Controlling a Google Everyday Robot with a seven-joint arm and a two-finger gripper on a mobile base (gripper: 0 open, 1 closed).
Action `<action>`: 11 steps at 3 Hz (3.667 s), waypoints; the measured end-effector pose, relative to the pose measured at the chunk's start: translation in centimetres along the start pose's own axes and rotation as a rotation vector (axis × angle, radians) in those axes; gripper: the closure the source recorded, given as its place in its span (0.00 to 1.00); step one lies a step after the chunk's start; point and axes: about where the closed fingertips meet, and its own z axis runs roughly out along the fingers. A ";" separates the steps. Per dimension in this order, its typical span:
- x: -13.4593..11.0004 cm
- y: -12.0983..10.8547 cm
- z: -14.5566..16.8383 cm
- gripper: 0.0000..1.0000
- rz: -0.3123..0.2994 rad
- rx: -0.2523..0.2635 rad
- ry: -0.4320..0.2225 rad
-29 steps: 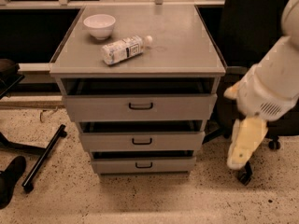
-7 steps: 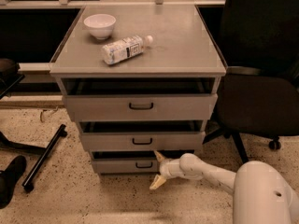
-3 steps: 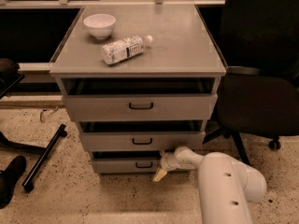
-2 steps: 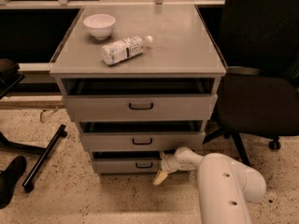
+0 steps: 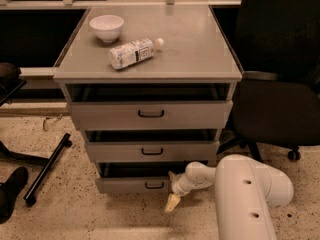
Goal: Open bottom drawer
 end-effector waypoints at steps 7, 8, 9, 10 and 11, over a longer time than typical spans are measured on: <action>1.2 5.6 -0.8 0.00 0.058 -0.105 -0.012; 1.4 6.5 -1.0 0.00 0.069 -0.119 -0.018; 1.2 6.5 -1.3 0.00 0.069 -0.119 -0.018; 2.2 8.9 -1.6 0.00 0.113 -0.114 -0.029; 1.9 8.8 -2.0 0.00 0.113 -0.114 -0.029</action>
Offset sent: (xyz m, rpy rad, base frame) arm -0.0080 0.0023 -0.0102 0.0531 0.0376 0.0462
